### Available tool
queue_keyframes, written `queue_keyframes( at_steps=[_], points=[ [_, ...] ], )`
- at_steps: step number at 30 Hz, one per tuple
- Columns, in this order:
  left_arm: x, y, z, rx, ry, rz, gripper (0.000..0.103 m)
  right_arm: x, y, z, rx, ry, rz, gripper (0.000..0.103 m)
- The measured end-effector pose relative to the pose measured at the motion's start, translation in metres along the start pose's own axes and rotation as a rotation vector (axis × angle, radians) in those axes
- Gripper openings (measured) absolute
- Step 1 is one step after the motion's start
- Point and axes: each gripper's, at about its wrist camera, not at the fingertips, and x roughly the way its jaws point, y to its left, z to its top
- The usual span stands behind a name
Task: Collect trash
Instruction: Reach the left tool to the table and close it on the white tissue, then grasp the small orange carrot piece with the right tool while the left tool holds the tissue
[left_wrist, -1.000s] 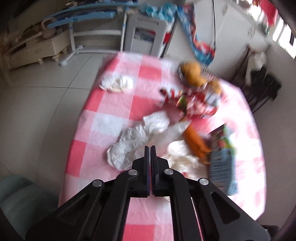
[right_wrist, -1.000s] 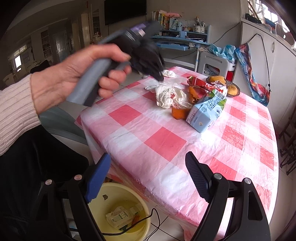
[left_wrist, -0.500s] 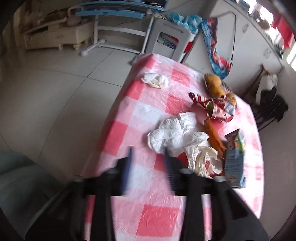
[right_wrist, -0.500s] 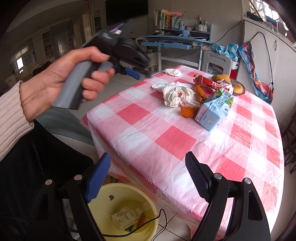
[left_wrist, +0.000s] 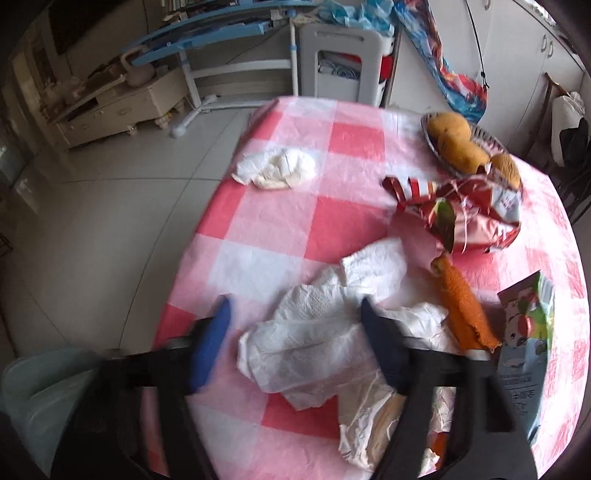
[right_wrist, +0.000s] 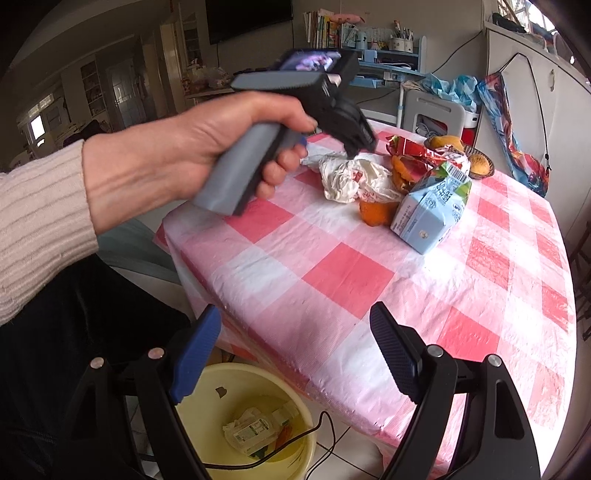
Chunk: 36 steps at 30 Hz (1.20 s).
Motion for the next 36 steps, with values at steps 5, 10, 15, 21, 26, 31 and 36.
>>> queue_keyframes(
  at_steps=[5,10,15,21,26,31,36],
  points=[
    [-0.008,0.016,-0.001,-0.079,-0.001,-0.121,0.012,0.000,0.002,0.006,-0.003,-0.015,0.003,0.079],
    [-0.058,0.052,-0.010,-0.192,-0.113,-0.229,0.012,0.003,0.001,0.013,0.012,-0.030,0.010,0.079],
    [-0.099,0.076,-0.030,-0.251,-0.193,-0.336,0.012,0.013,-0.010,0.023,0.090,-0.037,0.043,0.079],
    [-0.102,0.077,-0.040,-0.262,-0.164,-0.400,0.012,0.036,-0.012,0.050,0.035,-0.031,0.040,0.079],
    [-0.113,0.077,-0.037,-0.237,-0.202,-0.400,0.012,0.060,-0.030,0.065,0.003,-0.006,0.003,0.079],
    [-0.113,0.077,-0.034,-0.227,-0.190,-0.412,0.012,0.058,-0.071,0.065,0.095,0.005,-0.125,0.079],
    [-0.111,0.070,-0.031,-0.207,-0.171,-0.423,0.012,0.049,-0.091,0.063,0.199,0.006,-0.158,0.079]
  ],
)
